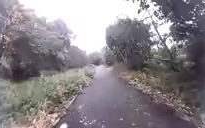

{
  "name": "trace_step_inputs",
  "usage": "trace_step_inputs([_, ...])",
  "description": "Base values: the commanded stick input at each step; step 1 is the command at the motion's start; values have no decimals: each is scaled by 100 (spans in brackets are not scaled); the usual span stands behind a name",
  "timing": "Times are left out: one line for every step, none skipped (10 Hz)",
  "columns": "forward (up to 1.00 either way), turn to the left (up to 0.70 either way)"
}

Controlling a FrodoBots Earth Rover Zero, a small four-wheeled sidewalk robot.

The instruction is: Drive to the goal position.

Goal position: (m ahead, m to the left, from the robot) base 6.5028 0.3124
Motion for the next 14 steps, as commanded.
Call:
trace_step_inputs([100, -27])
trace_step_inputs([100, -34])
trace_step_inputs([100, -37])
trace_step_inputs([100, -19])
trace_step_inputs([100, -1])
trace_step_inputs([100, 0])
trace_step_inputs([100, 0])
trace_step_inputs([100, 0])
trace_step_inputs([100, 0])
trace_step_inputs([100, 0])
trace_step_inputs([100, 0])
trace_step_inputs([100, 0])
trace_step_inputs([100, 0])
trace_step_inputs([100, 0])
